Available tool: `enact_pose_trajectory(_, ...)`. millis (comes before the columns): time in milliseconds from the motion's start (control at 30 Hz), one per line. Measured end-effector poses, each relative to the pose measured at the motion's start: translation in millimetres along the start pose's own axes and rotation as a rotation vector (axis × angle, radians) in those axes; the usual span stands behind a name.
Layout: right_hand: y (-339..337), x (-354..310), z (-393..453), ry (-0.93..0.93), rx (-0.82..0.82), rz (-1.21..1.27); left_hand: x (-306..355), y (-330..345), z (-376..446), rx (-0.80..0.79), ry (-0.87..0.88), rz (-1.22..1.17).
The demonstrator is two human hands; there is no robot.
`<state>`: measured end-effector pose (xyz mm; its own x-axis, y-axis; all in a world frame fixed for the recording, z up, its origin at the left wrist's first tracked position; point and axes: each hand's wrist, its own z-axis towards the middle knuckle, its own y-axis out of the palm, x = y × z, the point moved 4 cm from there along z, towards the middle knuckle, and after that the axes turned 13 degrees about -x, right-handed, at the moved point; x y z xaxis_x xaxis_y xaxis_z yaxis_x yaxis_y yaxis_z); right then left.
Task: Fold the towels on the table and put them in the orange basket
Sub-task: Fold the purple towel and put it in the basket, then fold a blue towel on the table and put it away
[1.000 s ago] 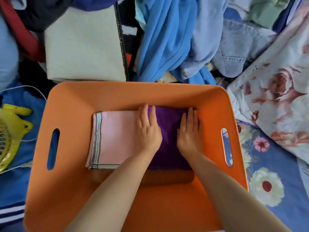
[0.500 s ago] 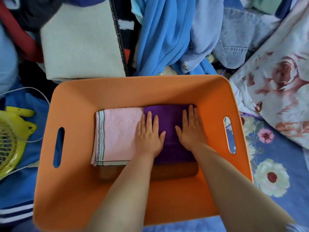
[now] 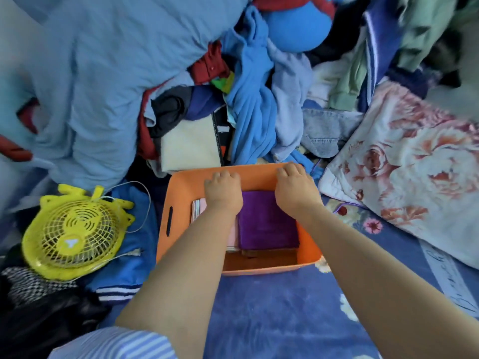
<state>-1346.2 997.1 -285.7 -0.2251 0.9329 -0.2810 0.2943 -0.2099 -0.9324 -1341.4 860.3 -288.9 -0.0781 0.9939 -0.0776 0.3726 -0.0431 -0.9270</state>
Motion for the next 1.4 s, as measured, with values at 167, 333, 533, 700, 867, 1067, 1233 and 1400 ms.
enact_pose_trajectory(167, -88, -19, -68, -0.027, 0.089, -0.001, 1, -79, -85, 0.159, -0.001, -0.007)
enact_pose_trajectory(333, -147, -34, -167, -0.028, 0.195, -0.017, 6, -121, -188, 0.211, -0.065, -0.011)
enact_pose_trajectory(533, -203, -53, -308, -0.011, 0.374, -0.09, 27, -155, -309, 0.275, 0.032, 0.004)
enact_pose_trajectory(700, -211, -59, -437, 0.126, 0.506, -0.151, 63, -157, -406, 0.321, 0.211, 0.048)
enact_pose_trajectory(867, -188, -27, -570, 0.42, 0.506, -0.113, 128, -135, -507, 0.33, 0.465, 0.107)
enact_pose_trajectory(1067, -168, 13, -746, 0.69, 0.599, -0.068, 232, -110, -648, 0.344, 0.83, 0.087)
enact_pose_trajectory(1233, -156, 45, -900, 0.878, 0.666, -0.06, 320, -80, -778, 0.359, 1.079, 0.155)
enact_pose_trajectory(1400, -140, 77, -1058, 1.041, 0.682, -0.039, 403, -48, -915, 0.356, 1.284, 0.162)
